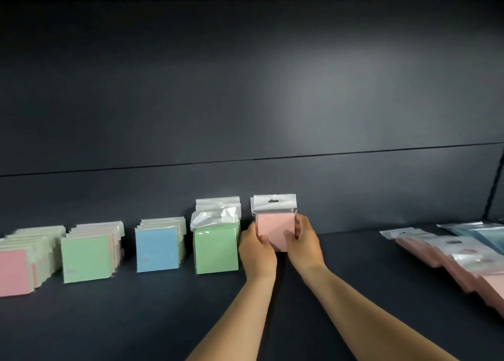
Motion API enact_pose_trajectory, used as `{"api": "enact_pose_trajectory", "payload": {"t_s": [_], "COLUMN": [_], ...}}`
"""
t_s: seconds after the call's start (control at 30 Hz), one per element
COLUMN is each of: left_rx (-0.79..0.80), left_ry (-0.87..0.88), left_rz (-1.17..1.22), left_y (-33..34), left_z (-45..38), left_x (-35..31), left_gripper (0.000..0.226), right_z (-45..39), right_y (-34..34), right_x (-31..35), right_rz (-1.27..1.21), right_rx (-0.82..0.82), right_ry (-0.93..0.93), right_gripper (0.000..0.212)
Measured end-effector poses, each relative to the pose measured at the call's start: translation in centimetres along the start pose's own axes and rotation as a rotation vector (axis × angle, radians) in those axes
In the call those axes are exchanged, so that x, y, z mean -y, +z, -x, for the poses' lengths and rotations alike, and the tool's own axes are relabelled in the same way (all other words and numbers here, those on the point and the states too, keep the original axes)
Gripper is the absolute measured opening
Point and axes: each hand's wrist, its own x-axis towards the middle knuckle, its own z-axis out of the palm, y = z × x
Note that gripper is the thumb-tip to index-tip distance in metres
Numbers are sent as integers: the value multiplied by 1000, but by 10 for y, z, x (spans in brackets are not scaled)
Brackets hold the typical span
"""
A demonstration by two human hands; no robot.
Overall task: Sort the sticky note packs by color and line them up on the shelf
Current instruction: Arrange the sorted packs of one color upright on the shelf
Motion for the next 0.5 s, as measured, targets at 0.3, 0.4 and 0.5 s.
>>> {"api": "enact_pose_trajectory", "payload": {"t_s": [0.3,0.4,0.5], "left_rx": [-6,3,14], "left_ry": [-12,-5,2], "left_rz": [36,22,1], "left_y": [1,1,2], "left_z": [-1,-1,-2], "left_x": [-2,-1,-1], "left_gripper": [36,37,36], "right_z": [-9,-10,-11], "right_y": [2,1,2], "right_x": [-5,-6,-7], "right_rz": [-31,-43,-60], "right_rx": [-40,-46,-43], "right_ry": [30,32,36], "right_gripper": [35,35,34]}}
